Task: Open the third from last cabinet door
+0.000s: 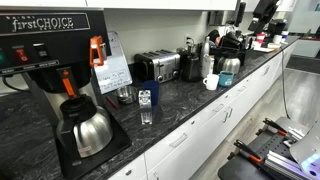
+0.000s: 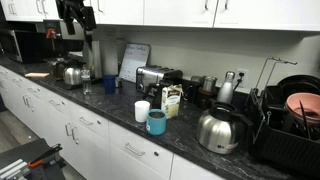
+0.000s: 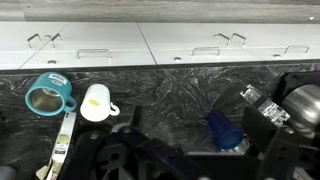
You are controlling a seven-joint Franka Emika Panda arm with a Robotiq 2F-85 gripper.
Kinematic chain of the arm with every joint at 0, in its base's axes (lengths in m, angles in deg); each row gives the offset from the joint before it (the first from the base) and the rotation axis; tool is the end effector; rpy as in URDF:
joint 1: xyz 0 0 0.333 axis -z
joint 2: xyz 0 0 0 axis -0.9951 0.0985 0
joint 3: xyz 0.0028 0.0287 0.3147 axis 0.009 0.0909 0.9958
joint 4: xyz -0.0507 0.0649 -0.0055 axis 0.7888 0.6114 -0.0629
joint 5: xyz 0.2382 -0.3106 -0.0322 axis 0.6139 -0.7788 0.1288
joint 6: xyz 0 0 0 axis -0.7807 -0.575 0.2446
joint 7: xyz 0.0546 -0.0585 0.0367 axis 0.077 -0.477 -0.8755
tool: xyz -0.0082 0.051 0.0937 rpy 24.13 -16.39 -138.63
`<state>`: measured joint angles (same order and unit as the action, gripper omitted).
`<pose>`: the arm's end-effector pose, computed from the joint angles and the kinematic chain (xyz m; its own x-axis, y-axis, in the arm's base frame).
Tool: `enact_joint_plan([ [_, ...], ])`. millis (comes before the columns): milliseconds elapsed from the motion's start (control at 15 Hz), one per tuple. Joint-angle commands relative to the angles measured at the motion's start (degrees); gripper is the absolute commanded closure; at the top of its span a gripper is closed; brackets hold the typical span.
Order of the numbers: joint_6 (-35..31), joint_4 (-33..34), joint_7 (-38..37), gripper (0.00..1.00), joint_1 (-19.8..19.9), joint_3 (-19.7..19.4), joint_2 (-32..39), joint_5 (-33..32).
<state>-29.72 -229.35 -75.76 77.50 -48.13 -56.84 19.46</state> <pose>0.2954 0.0184 0.5791 0.9621 0.1768 0.2077 0.2161 -0.9588 -0.1846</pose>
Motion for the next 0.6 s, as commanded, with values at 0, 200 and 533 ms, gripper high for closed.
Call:
enact_joint_plan([
  [0,0.18,0.12,0.54,0.0,0.88,0.55,0.08,0.52],
  [200,-2.26,0.66,0.21,0.0,0.36,1.67,1.67,0.83],
  [533,-16.95,3.44,0.89,0.0,-2.54,5.61,9.06,2.13],
])
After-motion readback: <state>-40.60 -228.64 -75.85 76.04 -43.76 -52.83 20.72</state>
